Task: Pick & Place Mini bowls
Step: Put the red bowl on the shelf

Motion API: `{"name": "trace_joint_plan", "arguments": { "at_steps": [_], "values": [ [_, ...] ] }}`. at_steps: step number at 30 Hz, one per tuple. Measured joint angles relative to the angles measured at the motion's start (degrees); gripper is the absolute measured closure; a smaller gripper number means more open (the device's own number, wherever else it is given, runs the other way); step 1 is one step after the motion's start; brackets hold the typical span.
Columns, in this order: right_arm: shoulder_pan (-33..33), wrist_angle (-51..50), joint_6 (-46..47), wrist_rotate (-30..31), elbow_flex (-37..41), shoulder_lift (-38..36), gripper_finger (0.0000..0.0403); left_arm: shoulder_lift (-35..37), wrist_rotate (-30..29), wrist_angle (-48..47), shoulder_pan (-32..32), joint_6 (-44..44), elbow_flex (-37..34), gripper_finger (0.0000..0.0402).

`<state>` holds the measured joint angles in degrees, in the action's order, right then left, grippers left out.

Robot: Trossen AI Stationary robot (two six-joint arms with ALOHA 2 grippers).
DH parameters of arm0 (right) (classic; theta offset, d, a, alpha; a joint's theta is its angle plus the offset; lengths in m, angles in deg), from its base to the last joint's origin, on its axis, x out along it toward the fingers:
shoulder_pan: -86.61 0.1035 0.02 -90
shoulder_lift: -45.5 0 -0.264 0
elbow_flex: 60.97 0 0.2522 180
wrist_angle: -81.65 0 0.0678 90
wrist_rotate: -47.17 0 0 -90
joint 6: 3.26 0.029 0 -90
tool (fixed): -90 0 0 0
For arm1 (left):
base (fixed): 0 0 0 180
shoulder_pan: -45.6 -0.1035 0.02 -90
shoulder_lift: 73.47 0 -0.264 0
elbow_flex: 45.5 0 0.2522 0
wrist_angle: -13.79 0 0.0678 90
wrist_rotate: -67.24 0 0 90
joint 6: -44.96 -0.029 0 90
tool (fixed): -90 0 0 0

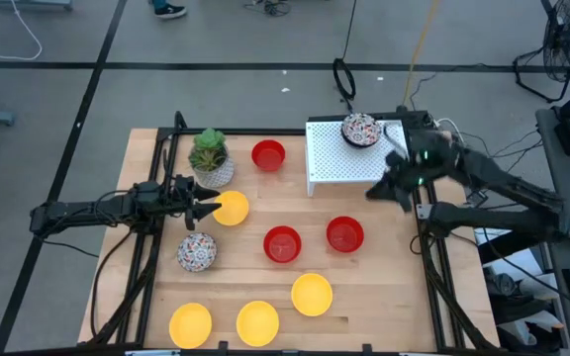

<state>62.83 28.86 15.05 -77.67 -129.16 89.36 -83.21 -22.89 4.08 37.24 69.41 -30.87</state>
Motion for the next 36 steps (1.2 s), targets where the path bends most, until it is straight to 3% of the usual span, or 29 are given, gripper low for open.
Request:
{"name": "trace_joint_plan", "arguments": {
  "at_steps": [4, 8, 10, 18, 24, 31, 36],
  "values": [
    [11.0, 20.6, 4.5, 0.1, 13.4, -4.2, 0.0336, 0.0, 0.0, 0.0, 0.0, 0.0, 0.0, 0.0158],
    [18.5, 44.6, 5.1, 0.2, 24.6, -3.8, 0.0336, 0.0, 0.0, 0.0, 0.0, 0.0, 0.0, 0.0158],
    [20.8, 48.3, 5.0, 0.9, 26.7, -2.1, 0.0336, 0.0, 0.0, 0.0, 0.0, 0.0, 0.0, 0.0158],
    [26.3, 40.9, 0.7, 6.5, 26.8, 4.5, 0.0333, 0.0, 0.0, 0.0, 0.0, 0.0, 0.0, 0.0158],
    [30.3, 32.0, -2.3, 10.4, 23.5, 7.2, 0.0296, 0.0, 0.0, 0.0, 0.0, 0.0, 0.0, 0.0158],
    [36.8, 18.3, -16.1, 23.0, 18.1, 11.4, 0.0258, 0.0, 0.0, 0.0, 0.0, 0.0, 0.0, 0.0158],
    [40.0, 12.3, -18.8, 27.4, 18.2, 17.2, 0.0248, 0.0, 0.0, 0.0, 0.0, 0.0, 0.0, 0.0158]
  ]
}}
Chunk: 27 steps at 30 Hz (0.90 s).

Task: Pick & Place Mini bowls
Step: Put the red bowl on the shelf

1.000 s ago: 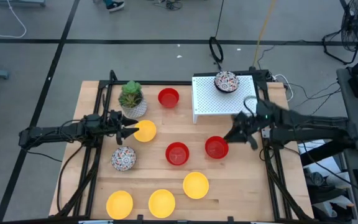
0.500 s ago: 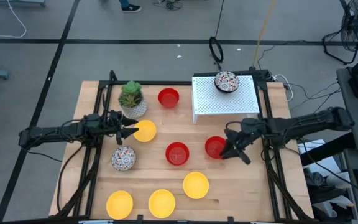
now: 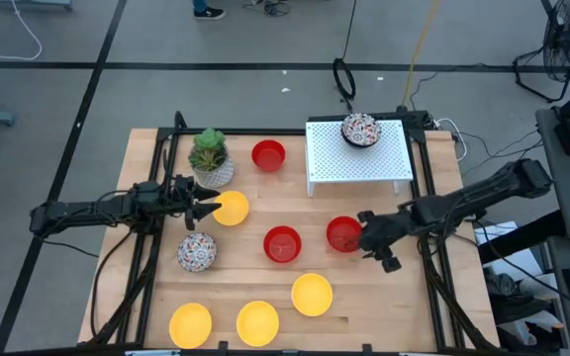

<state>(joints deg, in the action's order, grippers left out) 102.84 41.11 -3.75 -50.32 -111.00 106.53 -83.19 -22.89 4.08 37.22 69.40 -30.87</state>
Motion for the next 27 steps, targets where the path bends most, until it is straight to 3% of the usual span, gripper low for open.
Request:
{"name": "trace_joint_plan", "arguments": {
  "at_steps": [10, 19, 27],
  "values": [
    [4.8, 0.5, -11.3, 12.4, 0.0, 9.4, 0.0252, 0.0, 0.0, 0.0, 0.0, 0.0, 0.0, 0.0158],
    [6.8, 3.3, -12.0, 12.3, 0.0, 7.2, 0.0252, 0.0, 0.0, 0.0, 0.0, 0.0, 0.0, 0.0158],
    [5.2, 15.3, -18.8, 22.7, 0.0, 9.4, 0.0252, 0.0, 0.0, 0.0, 0.0, 0.0, 0.0, 0.0158]
  ]
}}
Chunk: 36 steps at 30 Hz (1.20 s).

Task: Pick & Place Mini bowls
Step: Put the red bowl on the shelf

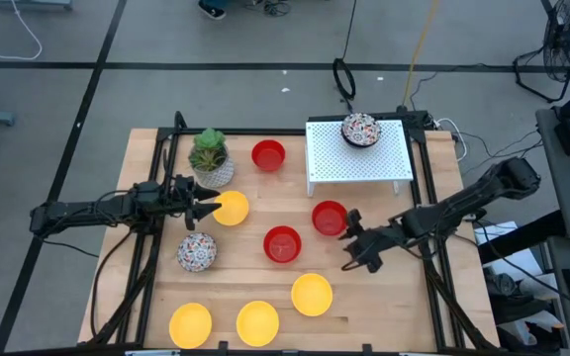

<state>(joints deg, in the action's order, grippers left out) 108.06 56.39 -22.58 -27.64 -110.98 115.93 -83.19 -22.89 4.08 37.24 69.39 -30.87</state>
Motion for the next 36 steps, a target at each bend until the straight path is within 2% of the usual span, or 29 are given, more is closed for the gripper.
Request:
{"name": "trace_joint_plan", "arguments": {
  "at_steps": [6, 15, 19, 25, 27, 30, 36],
  "values": [
    [-4.6, 3.8, -3.2, -0.2, 0.0, 4.8, 0.0252, 0.0, 0.0, 0.0, 0.0, 0.0, 0.0, 0.0158],
    [-8.7, 4.0, 0.0, -0.2, 0.0, 9.7, 0.0259, 0.0, 0.0, 0.0, 0.0, 0.0, 0.0, 0.0158],
    [-9.1, 3.9, 2.0, -0.4, 0.0, 10.8, 0.0289, 0.0, 0.0, 0.0, 0.0, 0.0, 0.0, 0.0158],
    [-9.1, 3.8, 4.1, -0.5, 0.0, 11.6, 0.0372, 0.0, 0.0, 0.0, 0.0, 0.0, 0.0, 0.0158],
    [-9.1, 3.2, 5.0, -0.6, 0.0, 11.1, 0.0394, 0.0, 0.0, 0.0, 0.0, 0.0, 0.0, 0.0158],
    [-9.0, 2.8, 7.3, -3.2, 0.0, 9.3, 0.0396, 0.0, 0.0, 0.0, 0.0, 0.0, 0.0, 0.0158],
    [-7.5, 1.6, 14.7, -11.6, 0.0, -0.9, 0.0401, 0.0, 0.0, 0.0, 0.0, 0.0, 0.0, 0.0158]
  ]
}}
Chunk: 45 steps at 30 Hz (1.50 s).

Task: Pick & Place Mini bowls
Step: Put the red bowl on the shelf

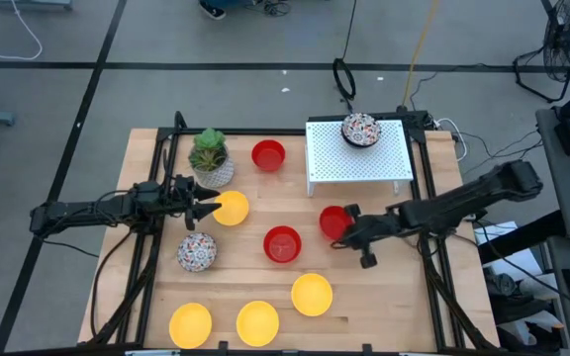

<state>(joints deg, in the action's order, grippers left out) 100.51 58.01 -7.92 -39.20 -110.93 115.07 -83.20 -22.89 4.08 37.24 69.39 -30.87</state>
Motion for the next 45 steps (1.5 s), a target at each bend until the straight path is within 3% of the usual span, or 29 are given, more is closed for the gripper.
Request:
{"name": "trace_joint_plan", "arguments": {
  "at_steps": [6, 10, 14, 19, 23, 35, 45],
  "values": [
    [0.4, -2.9, 4.9, 0.1, -0.1, -14.0, 0.0402, 0.0, 0.0, 0.0, 0.0, 0.0, 0.0, 0.0158],
    [-0.8, -16.3, 6.5, 10.6, -4.7, -19.7, 0.0402, 0.0, 0.0, 0.0, 0.0, 0.0, 0.0, 0.0158],
    [-2.8, -32.3, 7.7, 17.3, -13.8, -20.1, 0.0402, 0.0, 0.0, 0.0, 0.0, 0.0, 0.0, 0.0158],
    [-8.1, -49.0, 13.8, 17.3, -23.3, -18.1, 0.0402, 0.0, 0.0, 0.0, 0.0, 0.0, 0.0, 0.0158],
    [-13.8, -59.1, 15.8, 17.5, -26.3, -16.2, 0.0402, 0.0, 0.0, 0.0, 0.0, 0.0, 0.0, 0.0158],
    [-27.9, -56.8, 8.0, 17.3, -23.1, -11.4, 0.0403, 0.0, 0.0, 0.0, 0.0, 0.0, 0.0, 0.0158],
    [-32.8, -56.7, 6.7, 17.1, -22.8, -9.6, 0.04, 0.0, 0.0, 0.0, 0.0, 0.0, 0.0, 0.0158]
  ]
}}
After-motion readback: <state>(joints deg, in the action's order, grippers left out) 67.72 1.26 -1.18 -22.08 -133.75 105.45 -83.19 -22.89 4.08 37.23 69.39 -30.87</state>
